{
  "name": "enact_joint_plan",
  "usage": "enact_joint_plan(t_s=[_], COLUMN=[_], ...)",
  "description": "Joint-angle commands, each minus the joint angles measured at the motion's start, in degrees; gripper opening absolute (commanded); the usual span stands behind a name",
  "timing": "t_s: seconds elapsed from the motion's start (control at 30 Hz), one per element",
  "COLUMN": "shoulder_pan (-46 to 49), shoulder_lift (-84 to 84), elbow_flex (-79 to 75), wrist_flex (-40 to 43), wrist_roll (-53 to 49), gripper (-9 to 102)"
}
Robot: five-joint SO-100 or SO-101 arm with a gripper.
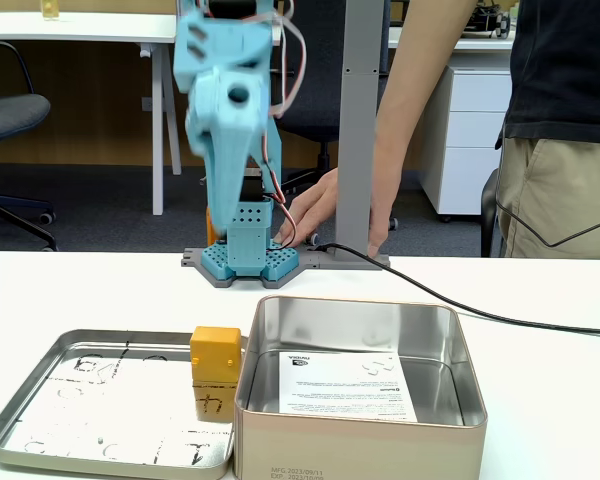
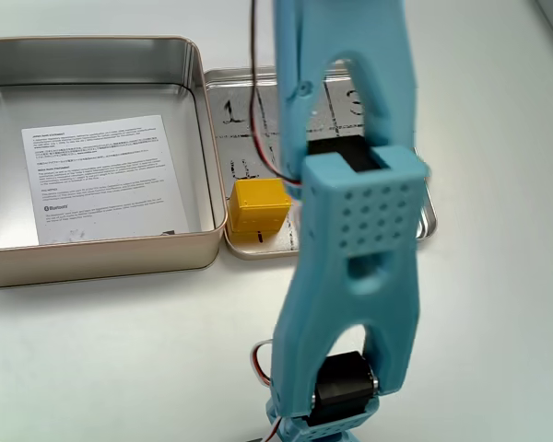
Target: Grasp a lego block and put it in the bin.
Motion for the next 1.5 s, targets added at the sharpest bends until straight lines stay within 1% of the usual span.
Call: enact_joint_plan(t_s=[0.0,0.1,0.2,0.37,0.47,0.67,0.83,0.93,1.03,1.1,1.2,1.47], shoulder_pan=[1.3,1.5,1.4,1.4,1.3,1.6,1.8,1.5,1.3,1.2,1.3,1.9], shoulder_lift=[15.3,23.2,30.7,43.5,47.5,46.9,46.8,46.7,46.5,46.5,46.2,46.4], elbow_flex=[10.7,21.4,34.1,57.8,67.2,71.6,76.6,80.2,83.1,84.6,86.2,92.4], wrist_flex=[1.1,0.0,-3.3,-13.4,-17.7,-18.2,-18.5,-20.4,-22.6,-24.1,-25.8,-30.1], wrist_roll=[3.8,3.4,2.4,-1.2,-1.8,-0.9,-2.8,-3.6,-4.0,-4.7,-5.1,-7.0], gripper=[0,0,0,0,0,1,1,7,18,22,25,27])
